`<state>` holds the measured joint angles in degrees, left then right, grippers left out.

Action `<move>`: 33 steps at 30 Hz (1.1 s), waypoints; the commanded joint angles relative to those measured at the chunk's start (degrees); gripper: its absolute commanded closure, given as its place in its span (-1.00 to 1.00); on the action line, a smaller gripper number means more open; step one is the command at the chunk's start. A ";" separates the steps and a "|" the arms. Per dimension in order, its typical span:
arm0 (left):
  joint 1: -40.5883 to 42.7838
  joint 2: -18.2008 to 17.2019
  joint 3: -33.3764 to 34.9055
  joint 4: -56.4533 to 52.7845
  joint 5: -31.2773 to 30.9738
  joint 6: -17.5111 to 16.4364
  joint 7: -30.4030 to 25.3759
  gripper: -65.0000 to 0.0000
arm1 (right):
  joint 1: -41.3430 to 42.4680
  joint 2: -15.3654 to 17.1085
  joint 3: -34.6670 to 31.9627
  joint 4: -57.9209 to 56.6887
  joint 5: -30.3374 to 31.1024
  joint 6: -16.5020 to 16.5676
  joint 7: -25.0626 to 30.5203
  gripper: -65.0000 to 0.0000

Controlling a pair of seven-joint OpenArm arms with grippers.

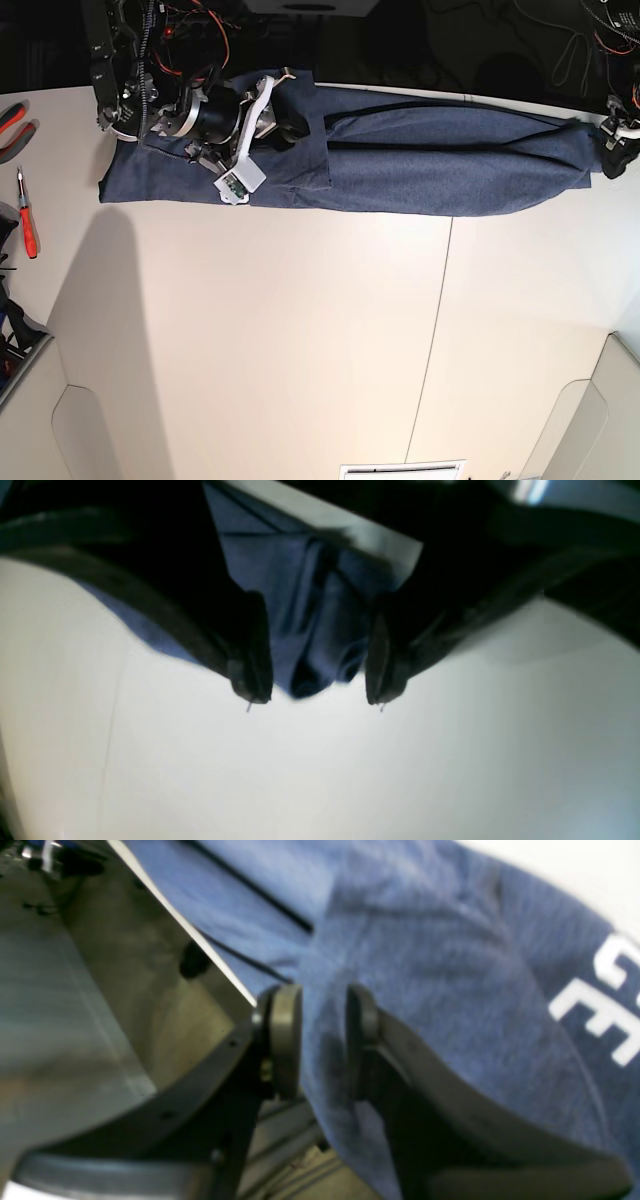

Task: Layout the t-shirt on the table in an organized manner, then fold the t-shirt properly
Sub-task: 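Hold the strip with the right gripper and grasp its other end with the left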

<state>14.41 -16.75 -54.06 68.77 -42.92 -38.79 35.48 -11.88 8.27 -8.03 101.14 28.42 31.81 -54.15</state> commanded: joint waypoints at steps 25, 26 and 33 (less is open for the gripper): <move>-3.15 -6.73 0.20 -15.10 1.64 -1.21 -10.82 -0.20 | 0.42 0.26 0.02 0.50 -0.15 0.55 1.66 0.51; -3.15 -6.73 0.66 -15.28 1.62 -1.07 -10.82 -0.20 | 0.42 0.26 0.02 0.50 -0.13 0.55 1.66 0.51; -3.15 -6.62 7.67 -15.91 -2.08 -1.05 -10.82 -0.20 | 0.42 0.28 0.02 0.50 -0.15 0.55 1.64 0.51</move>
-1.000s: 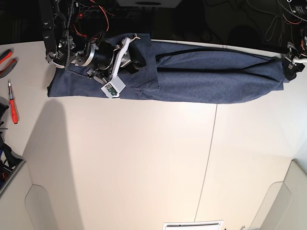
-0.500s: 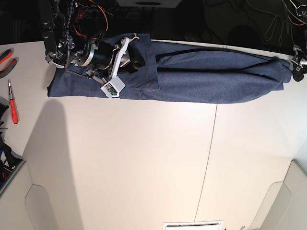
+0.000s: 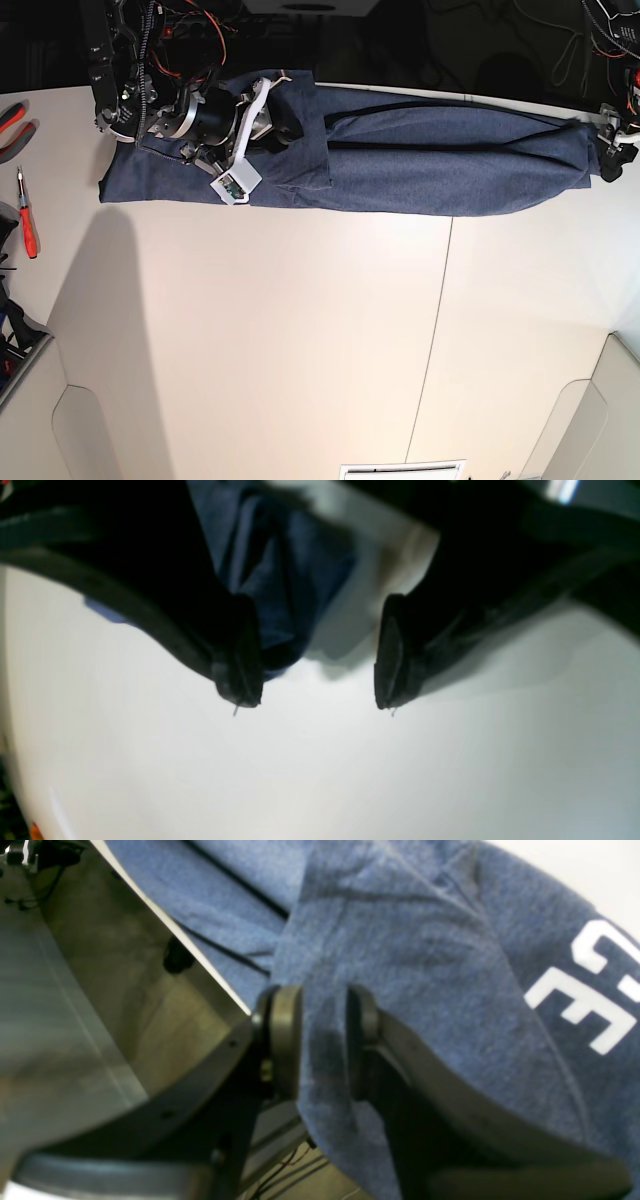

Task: Layout the t-shirt on the table in an organized manner, then fold the t-shirt properly
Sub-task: 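Hold the strip with the right gripper and grasp its other end with the left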

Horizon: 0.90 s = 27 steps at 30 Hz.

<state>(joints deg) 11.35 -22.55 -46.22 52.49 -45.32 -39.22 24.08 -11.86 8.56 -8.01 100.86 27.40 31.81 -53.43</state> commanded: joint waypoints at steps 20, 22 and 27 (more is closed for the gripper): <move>-0.85 0.13 1.62 0.37 -18.12 -0.78 17.81 -0.19 | 0.39 -0.02 0.00 0.79 0.87 0.52 0.92 0.51; -0.85 0.13 1.62 0.37 -18.43 -0.78 17.81 0.08 | 0.39 -0.02 0.00 0.79 0.87 0.52 0.92 0.51; -0.87 0.13 1.51 0.57 -27.47 -0.78 20.50 1.00 | 0.37 -0.02 0.00 0.79 0.87 0.52 0.94 0.51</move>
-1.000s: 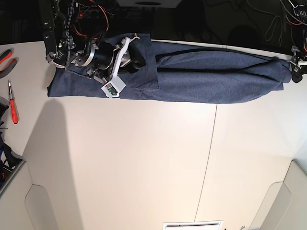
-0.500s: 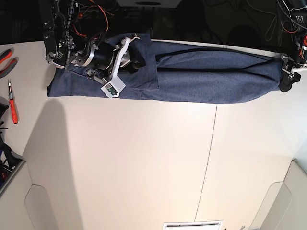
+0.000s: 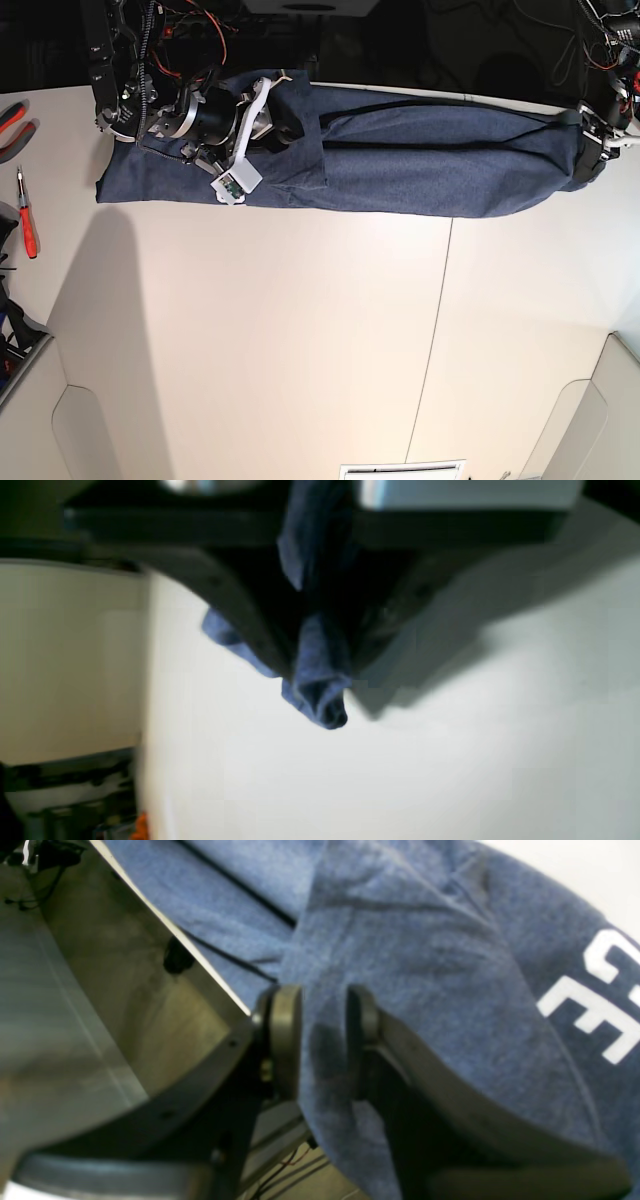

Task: Layout the t-shirt on the table in an organized manner, then fold the t-shirt properly
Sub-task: 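Hold the strip with the right gripper and grasp its other end with the left, then fold the strip end with the left gripper toward the right gripper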

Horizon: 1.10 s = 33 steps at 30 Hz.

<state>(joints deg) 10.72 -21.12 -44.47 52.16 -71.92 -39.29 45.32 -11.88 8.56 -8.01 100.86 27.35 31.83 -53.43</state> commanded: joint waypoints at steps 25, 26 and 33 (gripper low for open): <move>0.26 11.30 12.46 26.25 -13.08 -0.71 25.18 1.00 | 0.46 -0.04 0.00 0.79 1.14 0.33 2.45 0.51; 0.24 11.63 14.05 26.25 -13.08 -0.71 25.18 1.00 | 0.46 -0.04 0.00 0.79 1.14 0.33 2.45 0.51; 0.07 13.29 22.53 26.25 -13.08 -0.71 24.74 1.00 | 0.74 -0.04 0.00 0.79 1.16 0.33 2.56 0.51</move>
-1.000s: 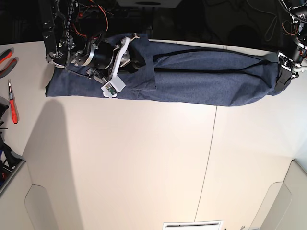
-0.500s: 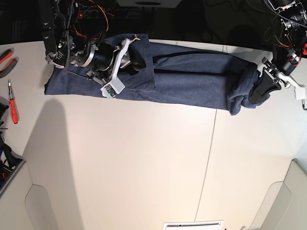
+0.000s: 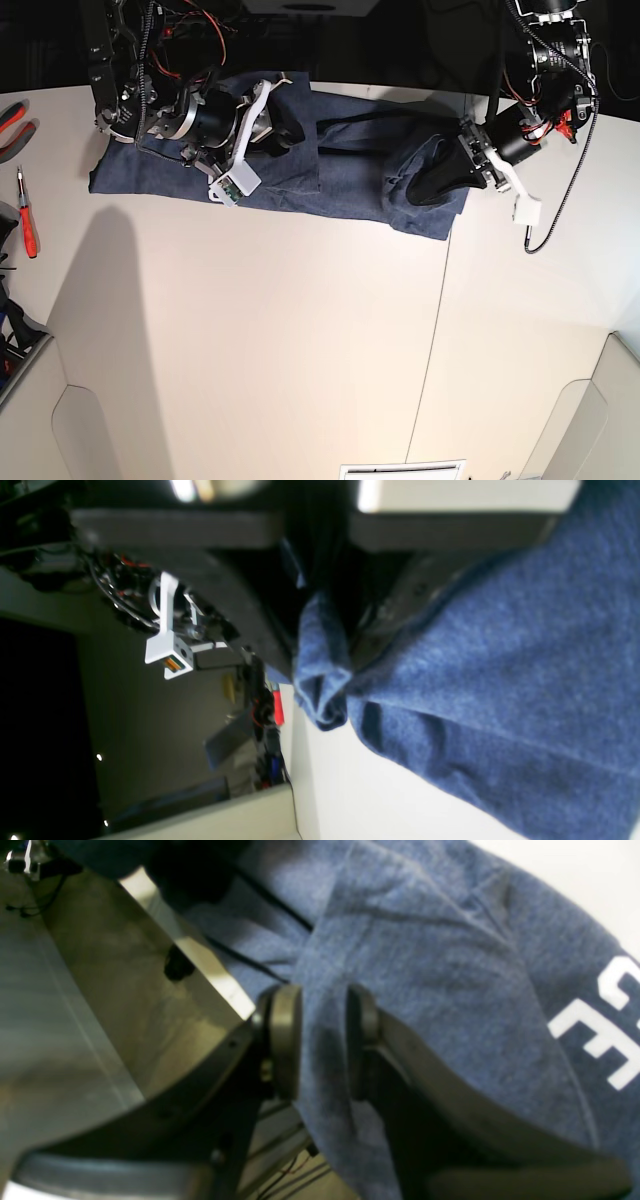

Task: Layout the t-shirt on the table in an organized manner, then fold the t-shirt properly
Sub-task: 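Fold the strip end with the left gripper toward the right gripper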

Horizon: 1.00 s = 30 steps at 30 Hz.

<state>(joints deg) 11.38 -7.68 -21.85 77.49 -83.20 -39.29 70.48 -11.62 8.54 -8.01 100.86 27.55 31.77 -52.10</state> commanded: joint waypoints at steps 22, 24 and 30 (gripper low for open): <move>-0.79 3.41 3.19 0.92 -1.80 -0.71 -2.38 0.10 | 0.48 -0.02 0.00 0.79 3.06 0.39 2.40 0.51; -0.90 3.41 3.19 0.92 -1.80 -0.71 -2.97 0.10 | 0.48 -0.02 0.00 0.79 3.65 0.39 2.40 0.51; -1.07 3.34 3.19 0.98 -1.80 -0.71 -2.95 0.10 | 0.74 -0.02 0.09 0.87 3.76 0.39 2.43 0.51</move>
<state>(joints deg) 10.74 -4.25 -18.65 77.49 -83.42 -39.29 68.10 -11.44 8.56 -8.01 100.86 30.02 31.77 -51.00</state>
